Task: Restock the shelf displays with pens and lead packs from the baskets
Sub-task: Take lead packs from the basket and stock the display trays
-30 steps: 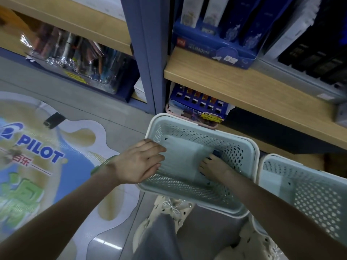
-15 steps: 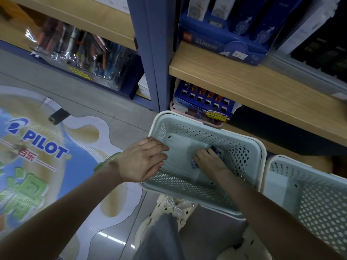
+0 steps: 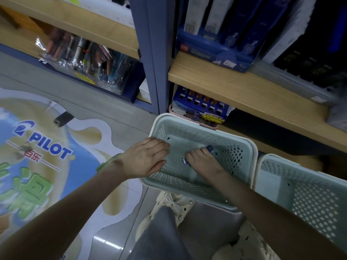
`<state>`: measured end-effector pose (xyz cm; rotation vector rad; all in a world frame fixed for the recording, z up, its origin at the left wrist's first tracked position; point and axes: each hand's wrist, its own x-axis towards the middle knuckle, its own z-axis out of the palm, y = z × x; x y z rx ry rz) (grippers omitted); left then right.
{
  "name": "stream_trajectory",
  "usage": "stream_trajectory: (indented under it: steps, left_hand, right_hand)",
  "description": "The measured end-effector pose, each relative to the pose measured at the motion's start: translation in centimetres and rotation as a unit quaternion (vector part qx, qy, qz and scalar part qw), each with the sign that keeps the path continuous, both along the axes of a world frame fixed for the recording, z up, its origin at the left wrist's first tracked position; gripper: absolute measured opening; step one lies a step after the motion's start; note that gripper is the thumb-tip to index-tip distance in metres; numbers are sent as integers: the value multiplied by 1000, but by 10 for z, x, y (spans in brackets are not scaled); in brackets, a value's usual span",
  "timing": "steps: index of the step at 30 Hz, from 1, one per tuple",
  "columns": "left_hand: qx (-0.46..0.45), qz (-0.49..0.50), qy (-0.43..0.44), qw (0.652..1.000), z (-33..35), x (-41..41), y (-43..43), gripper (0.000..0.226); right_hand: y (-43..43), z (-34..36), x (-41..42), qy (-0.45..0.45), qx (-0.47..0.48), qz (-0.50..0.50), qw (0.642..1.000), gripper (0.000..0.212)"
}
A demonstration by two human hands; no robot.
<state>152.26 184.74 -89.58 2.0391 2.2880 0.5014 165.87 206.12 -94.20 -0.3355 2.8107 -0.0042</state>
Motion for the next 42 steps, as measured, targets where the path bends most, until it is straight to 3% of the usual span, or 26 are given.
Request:
stream_trajectory:
  steps: [3,5,7,9,11,14,16,20,25,29,38,42]
  left_hand:
    - [-50,93,-103,989,24,10,11,64]
    - [-55,164,-278,945,54,19,24,90]
    - [-30,186,-404,895,90,28,43,103]
    - [-18,186,-457,870,129,35,62,91]
    - [-7,192,-485,853,169,41,80,59]
    - [24,172,-555,813,223,50,93,38]
    - [30,134,-575,806,257,57,93,37]
    - [13,79,-610,788,312,68,88,9]
    - [22,66,-636,768,368,73,83,33]
    - [19,39,-639,768,401,76,83,21]
    - [58,42,-598,798,430,82,90,19]
    - [70,37,-575,814,440,93,104,16]
  right_hand:
    - [-11,58,-10,-8,-154,-133,979,52]
    - [-15,112,-18,-21,-285,-282,916,31]
    - [-21,165,-28,3,-435,-371,820,27]
    - [-23,213,-34,31,-549,-415,725,26]
    - [-24,254,-32,46,-622,-442,644,22]
    - [-19,305,-22,42,-692,-439,572,12]
    - [-14,334,-12,30,-708,-422,566,7]
    - [-6,383,6,30,-695,-369,616,28]
    - [12,429,27,92,-648,-310,689,34]
    - [16,456,33,169,-620,-305,703,27]
    - [30,483,47,285,-653,-335,616,5]
    - [40,487,60,297,-663,-329,603,5]
